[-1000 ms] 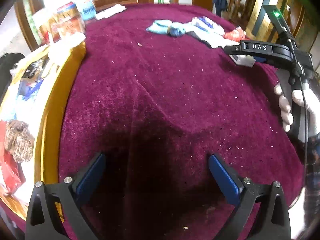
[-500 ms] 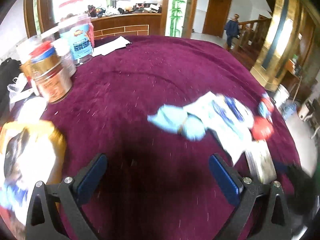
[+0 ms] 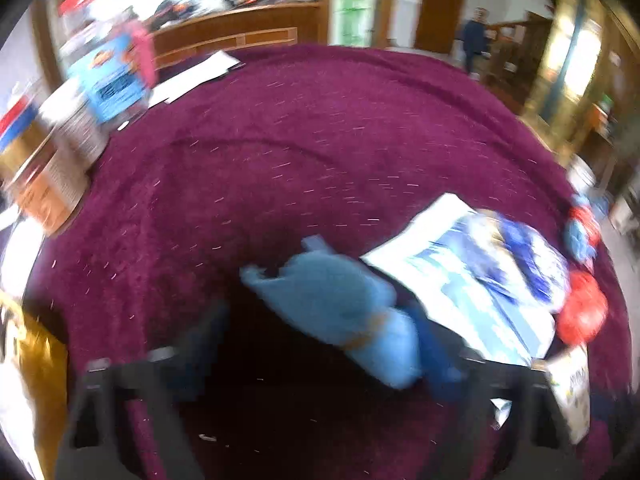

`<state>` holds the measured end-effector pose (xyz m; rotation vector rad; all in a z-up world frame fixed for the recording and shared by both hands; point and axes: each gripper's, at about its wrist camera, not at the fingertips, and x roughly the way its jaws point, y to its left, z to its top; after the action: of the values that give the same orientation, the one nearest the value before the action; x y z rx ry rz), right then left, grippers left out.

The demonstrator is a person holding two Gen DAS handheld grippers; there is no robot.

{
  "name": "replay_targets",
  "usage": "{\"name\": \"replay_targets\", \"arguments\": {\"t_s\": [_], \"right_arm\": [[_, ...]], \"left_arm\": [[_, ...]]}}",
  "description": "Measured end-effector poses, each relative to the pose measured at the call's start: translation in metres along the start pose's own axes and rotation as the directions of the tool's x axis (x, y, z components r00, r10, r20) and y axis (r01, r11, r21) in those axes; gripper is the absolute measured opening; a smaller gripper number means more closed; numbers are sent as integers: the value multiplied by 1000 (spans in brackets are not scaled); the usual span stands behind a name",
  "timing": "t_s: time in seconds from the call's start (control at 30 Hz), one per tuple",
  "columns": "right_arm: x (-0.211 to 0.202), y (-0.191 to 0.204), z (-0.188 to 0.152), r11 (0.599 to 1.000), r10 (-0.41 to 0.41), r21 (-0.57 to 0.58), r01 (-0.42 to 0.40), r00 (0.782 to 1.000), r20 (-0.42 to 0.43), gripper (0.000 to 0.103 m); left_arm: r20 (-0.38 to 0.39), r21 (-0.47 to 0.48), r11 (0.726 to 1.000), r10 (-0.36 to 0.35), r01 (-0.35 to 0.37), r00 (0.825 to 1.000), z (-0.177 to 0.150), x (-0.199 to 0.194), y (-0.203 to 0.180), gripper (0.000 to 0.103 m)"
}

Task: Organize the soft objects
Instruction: 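Grasp the blue knitted cloth with the left tool while the right tool holds the tissue pack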

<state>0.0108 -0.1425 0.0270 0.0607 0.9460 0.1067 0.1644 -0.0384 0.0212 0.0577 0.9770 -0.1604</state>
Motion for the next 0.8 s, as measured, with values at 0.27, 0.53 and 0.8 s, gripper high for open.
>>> {"name": "replay_targets", "arguments": {"t_s": [0.27, 0.53, 0.8], "right_arm": [[-1, -4, 0, 1000, -13, 2, 13, 1000, 9, 60], [-8, -10, 0, 1000, -13, 23, 12, 999, 47, 52], [-7, -22, 3, 997, -2, 73, -2, 999, 49, 52]], "left_arm": [[25, 57, 995, -88, 86, 996, -12, -31, -18, 37], [41, 53, 978, -206, 204, 978, -44, -73, -15, 36], [42, 64, 966, -255, 252, 966, -88, -117, -12, 36]]}}
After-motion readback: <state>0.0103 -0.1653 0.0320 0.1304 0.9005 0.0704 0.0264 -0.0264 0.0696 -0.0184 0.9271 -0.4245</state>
